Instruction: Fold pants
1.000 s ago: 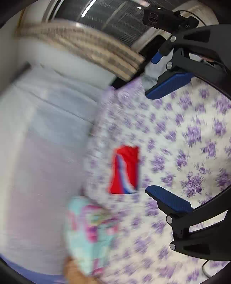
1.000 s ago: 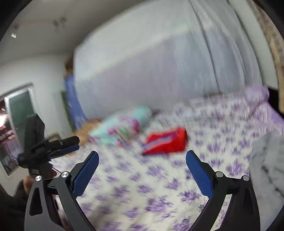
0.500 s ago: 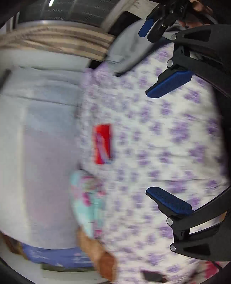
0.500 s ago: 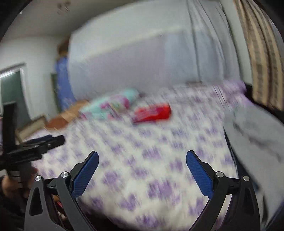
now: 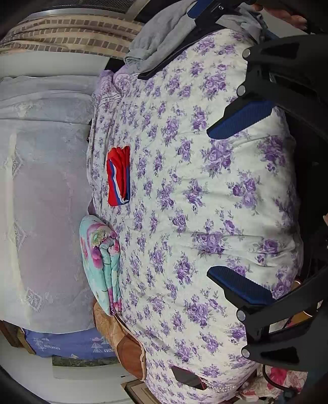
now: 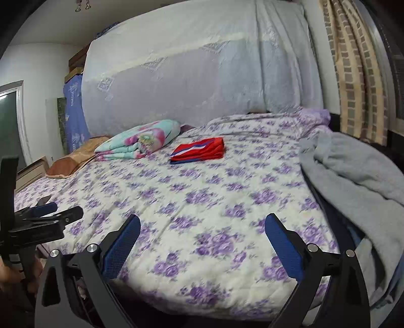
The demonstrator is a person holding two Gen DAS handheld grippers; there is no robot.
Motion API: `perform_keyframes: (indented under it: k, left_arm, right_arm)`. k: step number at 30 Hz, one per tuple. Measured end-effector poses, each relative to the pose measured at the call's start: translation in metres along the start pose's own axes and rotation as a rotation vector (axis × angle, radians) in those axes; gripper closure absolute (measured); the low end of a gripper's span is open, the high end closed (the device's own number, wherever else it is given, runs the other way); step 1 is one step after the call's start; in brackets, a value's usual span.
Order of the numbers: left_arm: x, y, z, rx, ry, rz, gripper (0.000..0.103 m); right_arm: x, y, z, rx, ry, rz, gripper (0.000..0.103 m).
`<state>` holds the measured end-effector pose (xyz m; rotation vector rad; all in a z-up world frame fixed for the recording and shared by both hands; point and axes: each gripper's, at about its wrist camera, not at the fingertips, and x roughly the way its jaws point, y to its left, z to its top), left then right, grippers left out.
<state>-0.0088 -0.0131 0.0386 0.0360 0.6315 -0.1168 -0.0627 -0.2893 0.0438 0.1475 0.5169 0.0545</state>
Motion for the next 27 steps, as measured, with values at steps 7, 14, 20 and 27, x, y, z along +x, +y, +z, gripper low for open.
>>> perform_keyframes:
  k: [7,14,20,27]
  left_arm:
    - [-0.001,-0.002,-0.001,0.001,-0.006,0.031,0.005]
    - [-0.008,-0.009,-0.002,0.044,-0.057,0.030,0.005]
    - [-0.004,-0.008,-0.003,0.039,-0.041,0.048,0.005]
    - [0.004,0.002,-0.004,-0.012,0.002,0.046,0.005]
  right_arm:
    - [-0.005,0.006,0.000,-0.022,-0.011,0.015,0.004]
    - [-0.003,0.008,-0.002,-0.016,0.009,0.025,0.004]
    - [-0.004,0.010,-0.002,-0.019,0.010,0.023,0.004]
    - [-0.004,0.010,-0.003,-0.018,0.013,0.023,0.004]
